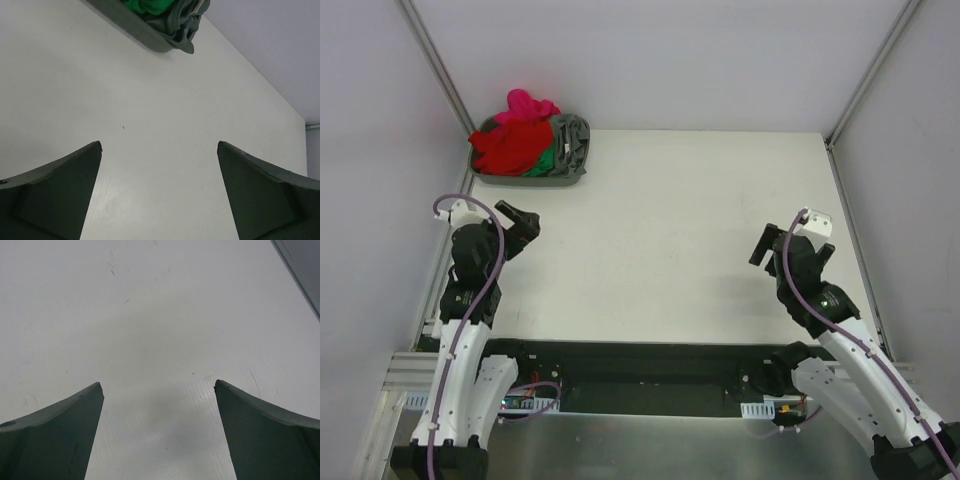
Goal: Fold and stack the t-shirts
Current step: Grab crumpled tshirt from bin with the left arm, then move the tshirt to the center of the board
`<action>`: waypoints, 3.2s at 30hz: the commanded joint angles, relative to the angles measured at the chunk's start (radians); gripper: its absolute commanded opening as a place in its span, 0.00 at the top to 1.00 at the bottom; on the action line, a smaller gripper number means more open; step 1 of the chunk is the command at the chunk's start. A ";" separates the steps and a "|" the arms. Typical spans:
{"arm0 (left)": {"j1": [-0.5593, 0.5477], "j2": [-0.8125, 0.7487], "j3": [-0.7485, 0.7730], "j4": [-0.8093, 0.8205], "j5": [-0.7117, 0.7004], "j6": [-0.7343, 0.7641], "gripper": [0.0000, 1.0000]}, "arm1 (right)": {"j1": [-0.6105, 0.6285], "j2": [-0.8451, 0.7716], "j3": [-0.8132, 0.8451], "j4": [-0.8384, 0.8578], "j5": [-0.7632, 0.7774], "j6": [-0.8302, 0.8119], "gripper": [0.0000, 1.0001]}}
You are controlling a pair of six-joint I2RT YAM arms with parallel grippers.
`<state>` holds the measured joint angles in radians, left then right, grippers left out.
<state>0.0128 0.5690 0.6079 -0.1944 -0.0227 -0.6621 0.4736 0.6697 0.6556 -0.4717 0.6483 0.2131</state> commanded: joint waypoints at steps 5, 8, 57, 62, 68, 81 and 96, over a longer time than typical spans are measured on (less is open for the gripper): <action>-0.002 0.270 0.189 0.004 0.004 0.058 0.01 | -0.003 0.002 -0.022 0.149 -0.032 -0.129 0.04; 0.001 0.395 0.271 0.004 -0.022 0.062 0.01 | -0.003 0.008 -0.071 0.229 -0.082 -0.159 0.04; 0.151 1.053 1.210 0.023 0.145 0.193 1.00 | -0.003 -0.101 -0.109 0.229 -0.039 -0.205 0.04; 0.153 0.905 1.262 0.033 0.211 0.210 1.00 | -0.003 -0.116 -0.111 0.234 -0.058 -0.205 0.04; 0.147 0.747 1.260 0.108 0.377 0.210 1.00 | -0.001 -0.139 -0.120 0.229 -0.085 -0.202 0.04; 0.110 0.603 1.264 0.390 0.763 -0.074 1.00 | -0.001 -0.255 -0.160 0.229 -0.130 -0.182 0.04; -0.439 0.865 1.312 0.440 0.742 -0.040 1.00 | -0.001 -0.311 -0.143 0.185 -0.121 -0.167 0.04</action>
<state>-0.3729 1.3071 1.8427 0.2199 0.7231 -0.7048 0.4736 0.3786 0.4934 -0.2878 0.5159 0.0345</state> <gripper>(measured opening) 0.003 0.961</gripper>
